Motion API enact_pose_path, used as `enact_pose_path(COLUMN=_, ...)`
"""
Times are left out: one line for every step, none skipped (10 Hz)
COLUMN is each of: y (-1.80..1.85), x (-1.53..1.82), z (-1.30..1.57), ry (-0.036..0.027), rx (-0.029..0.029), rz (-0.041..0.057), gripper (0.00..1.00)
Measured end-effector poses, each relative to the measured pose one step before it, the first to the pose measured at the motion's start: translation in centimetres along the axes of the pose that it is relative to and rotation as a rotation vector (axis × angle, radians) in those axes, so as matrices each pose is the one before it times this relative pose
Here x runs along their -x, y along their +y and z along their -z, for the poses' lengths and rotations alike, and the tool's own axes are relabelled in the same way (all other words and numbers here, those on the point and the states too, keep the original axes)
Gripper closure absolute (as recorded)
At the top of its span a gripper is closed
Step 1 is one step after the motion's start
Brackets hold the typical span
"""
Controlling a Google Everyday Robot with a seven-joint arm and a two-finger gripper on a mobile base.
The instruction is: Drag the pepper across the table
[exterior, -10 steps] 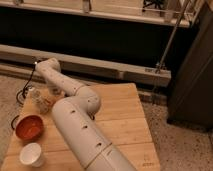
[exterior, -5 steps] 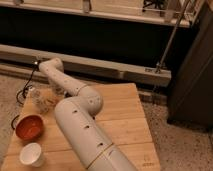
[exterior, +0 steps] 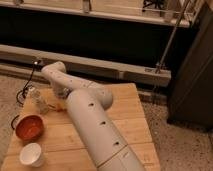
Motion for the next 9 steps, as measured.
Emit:
enact_pose_path(y=-1.709, x=0.013, z=-0.663, ry=0.00722, rx=-0.01083, rz=0.00274, gripper=1.0)
enact_pose_path(y=-1.696, x=-0.063, z=-0.499, ry=0.0123, rx=-0.01048, rz=0.00358, gripper=1.0)
enact_pose_path(y=-1.91, x=-0.071, z=-0.54, ry=0.02182, rx=-0.01369, rz=0.0051, gripper=1.0)
enact_pose_path(y=-1.778, x=-0.278, z=-0.545, ry=0.02169, rx=-0.0155, rz=0.01175, gripper=1.0)
enact_pose_path(y=-1.923, x=-0.383, z=-0.622, ry=0.02959, rx=-0.02, rz=0.01313, gripper=1.0)
enact_pose_path(y=-1.515, x=-0.311, z=-0.417, ry=0.03377, rx=-0.00666, rz=0.01162, gripper=1.0)
enact_pose_path(y=-1.016, x=0.049, z=-0.321, ry=0.01569, rx=-0.01119, rz=0.00458, gripper=1.0)
enact_pose_path(y=-1.017, x=0.11, z=-0.415, ry=0.01301, rx=-0.00993, rz=0.00439, gripper=1.0)
enact_pose_path(y=-1.036, x=0.441, z=-0.082, ry=0.00792, rx=-0.00393, rz=0.00034, gripper=1.0)
